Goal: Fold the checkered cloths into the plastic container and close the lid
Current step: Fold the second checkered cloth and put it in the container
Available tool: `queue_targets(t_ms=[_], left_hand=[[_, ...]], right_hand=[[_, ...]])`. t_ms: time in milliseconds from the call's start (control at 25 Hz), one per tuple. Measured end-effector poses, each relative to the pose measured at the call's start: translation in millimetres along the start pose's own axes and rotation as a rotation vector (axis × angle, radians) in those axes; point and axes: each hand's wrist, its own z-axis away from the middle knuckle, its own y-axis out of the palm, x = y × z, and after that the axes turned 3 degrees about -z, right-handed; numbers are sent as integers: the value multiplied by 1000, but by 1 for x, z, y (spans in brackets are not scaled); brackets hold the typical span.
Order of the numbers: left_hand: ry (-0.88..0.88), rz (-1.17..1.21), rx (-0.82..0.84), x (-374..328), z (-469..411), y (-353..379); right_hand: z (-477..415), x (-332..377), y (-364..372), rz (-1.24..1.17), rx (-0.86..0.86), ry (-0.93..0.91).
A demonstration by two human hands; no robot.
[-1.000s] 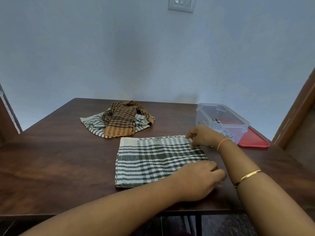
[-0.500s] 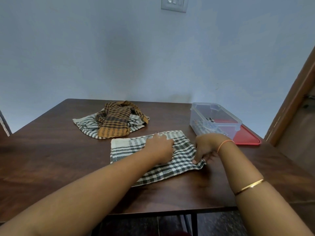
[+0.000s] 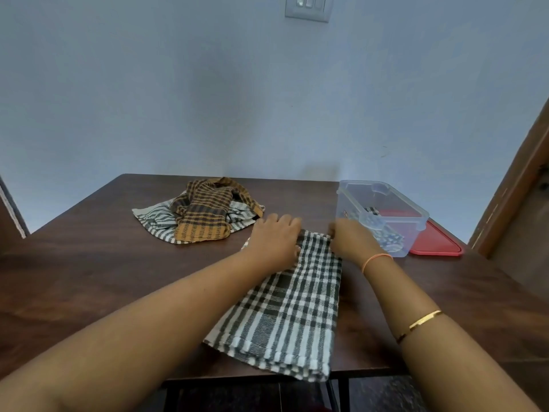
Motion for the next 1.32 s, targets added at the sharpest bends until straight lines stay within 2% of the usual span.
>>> queue_targets(t_ms=[80, 200, 280, 360, 480, 680, 840, 960, 1000, 1080, 1200, 1320], left_hand=[[105, 160, 14, 10, -9, 3], [77, 275, 122, 21, -20, 5], [44, 205, 189, 29, -24, 7], [26, 70, 179, 38, -26, 5], [30, -56, 95, 49, -26, 0], [10, 40, -15, 59, -31, -10], [-15, -32, -243, 60, -27, -14], [33, -136, -464, 52, -13, -17], [47, -144, -492, 47, -8, -19], [32, -129, -352, 36, 3, -25], [-25, -96, 84, 24, 10, -41], [42, -117, 366, 16, 16, -53]], right_hand=[[-2, 5, -2, -76, -63, -54], [-5, 7, -5, -195, -110, -141], [-9, 6, -5, -251, -133, -156], [-13, 4, -4, -292, -162, -138], [-17, 3, -3, -367, -202, -120], [-18, 6, -7, -379, -278, -175], [-15, 4, -8, -332, -315, -250], [-6, 3, -8, -311, -358, -283], [-3, 3, -10, -300, -353, -288], [2, 0, -16, -337, -254, -279], [13, -5, -34, -458, 27, -234], [22, -11, -47, -315, 275, -224]])
